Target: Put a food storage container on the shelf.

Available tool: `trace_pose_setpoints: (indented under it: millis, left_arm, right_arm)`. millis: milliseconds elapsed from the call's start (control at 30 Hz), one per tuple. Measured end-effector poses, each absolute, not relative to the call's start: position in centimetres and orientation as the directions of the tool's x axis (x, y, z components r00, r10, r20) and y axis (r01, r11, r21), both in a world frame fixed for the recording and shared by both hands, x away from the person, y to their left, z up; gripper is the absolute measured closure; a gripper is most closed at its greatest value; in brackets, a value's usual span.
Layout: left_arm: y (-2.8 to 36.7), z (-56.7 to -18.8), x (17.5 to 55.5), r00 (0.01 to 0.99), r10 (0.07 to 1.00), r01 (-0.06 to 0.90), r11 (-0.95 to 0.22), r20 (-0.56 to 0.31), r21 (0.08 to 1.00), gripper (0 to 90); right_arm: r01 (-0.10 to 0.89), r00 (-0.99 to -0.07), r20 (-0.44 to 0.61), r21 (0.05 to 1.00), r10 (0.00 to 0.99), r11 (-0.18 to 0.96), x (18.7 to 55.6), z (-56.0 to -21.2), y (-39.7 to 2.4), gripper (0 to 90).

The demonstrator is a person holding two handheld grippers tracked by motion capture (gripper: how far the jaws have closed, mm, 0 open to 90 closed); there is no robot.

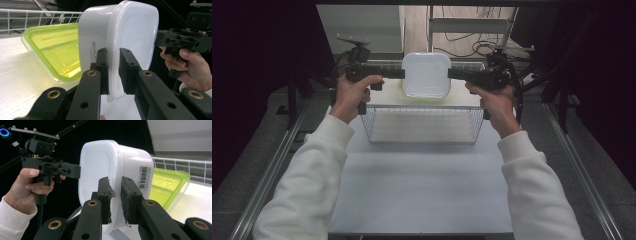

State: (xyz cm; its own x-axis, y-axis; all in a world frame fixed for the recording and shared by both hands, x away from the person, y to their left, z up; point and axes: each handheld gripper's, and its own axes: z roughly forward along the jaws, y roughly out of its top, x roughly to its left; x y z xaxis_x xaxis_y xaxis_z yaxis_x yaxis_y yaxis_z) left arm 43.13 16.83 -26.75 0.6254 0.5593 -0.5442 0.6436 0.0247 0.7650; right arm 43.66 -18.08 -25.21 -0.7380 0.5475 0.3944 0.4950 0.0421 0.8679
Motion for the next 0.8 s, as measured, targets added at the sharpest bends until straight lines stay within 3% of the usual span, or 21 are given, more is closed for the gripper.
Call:
trace_pose_setpoints:
  millis: [800]
  left_arm:
    - [17.3,-27.0,46.7,0.575,0.561,0.689,0.061,-0.596,0.723,79.3]
  right_arm:
    - [0.569,-0.692,0.470,0.822,0.548,0.013,48.1,-25.7,-17.5,77.3]
